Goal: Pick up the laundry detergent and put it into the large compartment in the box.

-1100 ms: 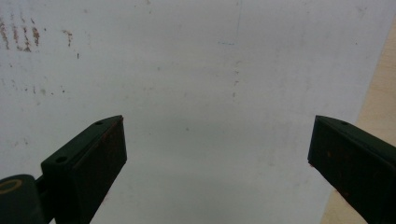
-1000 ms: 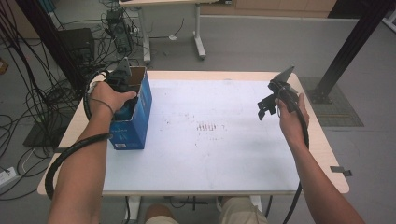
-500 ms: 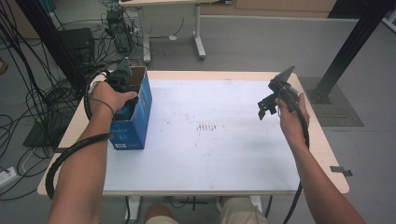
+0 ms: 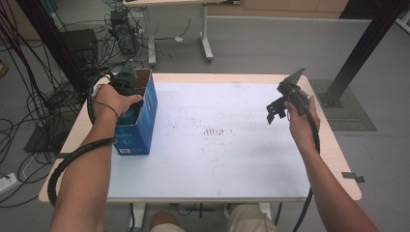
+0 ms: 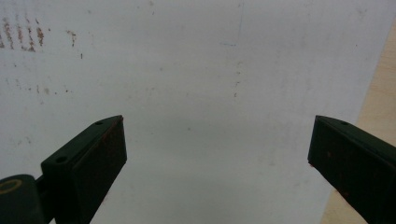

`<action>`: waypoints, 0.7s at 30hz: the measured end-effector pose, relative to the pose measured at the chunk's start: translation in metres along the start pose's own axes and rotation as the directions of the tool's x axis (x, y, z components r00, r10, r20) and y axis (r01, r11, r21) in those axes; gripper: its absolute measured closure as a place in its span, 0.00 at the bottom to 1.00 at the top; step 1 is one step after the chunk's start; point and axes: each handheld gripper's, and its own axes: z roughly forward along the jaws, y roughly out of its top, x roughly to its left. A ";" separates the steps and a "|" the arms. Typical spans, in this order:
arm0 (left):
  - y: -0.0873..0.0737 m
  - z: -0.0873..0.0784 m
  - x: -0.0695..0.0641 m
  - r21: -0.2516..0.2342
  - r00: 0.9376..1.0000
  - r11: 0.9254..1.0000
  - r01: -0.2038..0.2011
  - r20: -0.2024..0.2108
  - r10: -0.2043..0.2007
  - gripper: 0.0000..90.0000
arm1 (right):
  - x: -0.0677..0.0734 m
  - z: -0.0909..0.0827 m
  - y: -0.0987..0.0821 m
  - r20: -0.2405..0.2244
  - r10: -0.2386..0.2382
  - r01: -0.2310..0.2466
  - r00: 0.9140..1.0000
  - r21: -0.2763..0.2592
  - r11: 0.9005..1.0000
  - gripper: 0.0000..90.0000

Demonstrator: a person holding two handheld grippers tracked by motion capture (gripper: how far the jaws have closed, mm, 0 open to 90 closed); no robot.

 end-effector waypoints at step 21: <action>-0.001 0.000 -0.001 -0.008 1.000 1.000 0.002 0.000 -0.002 0.41 | -0.001 -0.001 0.000 -0.003 0.005 -0.005 1.000 0.001 1.000 0.05</action>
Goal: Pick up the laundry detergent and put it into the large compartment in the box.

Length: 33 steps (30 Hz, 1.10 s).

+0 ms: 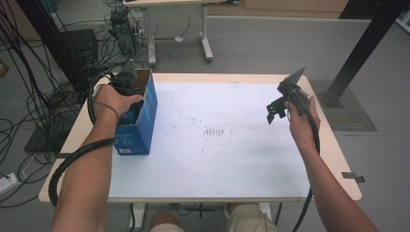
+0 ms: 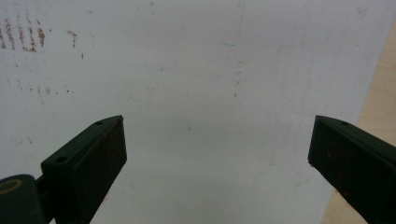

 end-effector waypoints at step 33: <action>-0.001 0.000 0.001 -0.005 1.000 1.000 0.004 0.005 -0.004 0.41 | 0.002 0.001 0.001 0.001 -0.007 0.007 1.000 -0.002 1.000 0.05</action>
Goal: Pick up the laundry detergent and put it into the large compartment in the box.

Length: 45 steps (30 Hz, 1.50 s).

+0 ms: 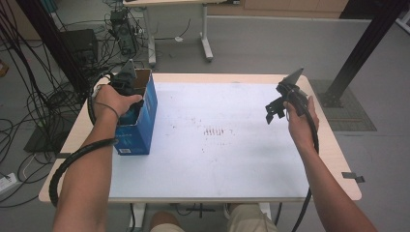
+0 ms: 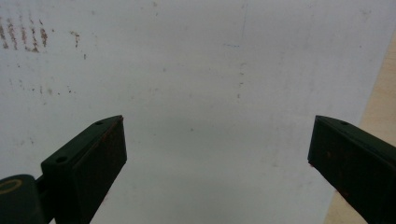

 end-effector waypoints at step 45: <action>-0.001 0.000 -0.001 -0.005 1.000 1.000 0.007 0.000 -0.007 0.41 | 0.003 -0.003 0.000 0.006 -0.008 0.008 1.000 -0.003 1.000 0.05</action>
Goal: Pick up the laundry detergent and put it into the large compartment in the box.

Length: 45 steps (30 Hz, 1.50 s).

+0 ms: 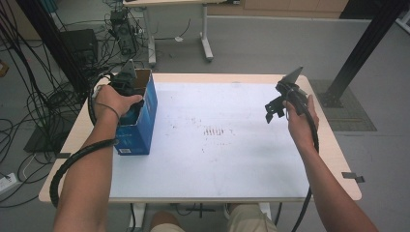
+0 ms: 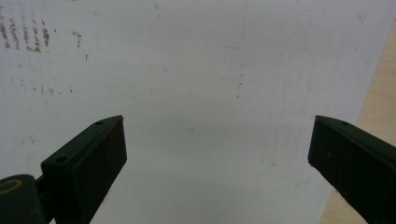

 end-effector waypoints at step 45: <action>-0.002 0.000 0.001 -0.008 1.000 1.000 0.001 0.003 -0.001 0.41 | 0.001 0.002 0.001 -0.009 -0.001 0.001 1.000 0.001 1.000 0.05</action>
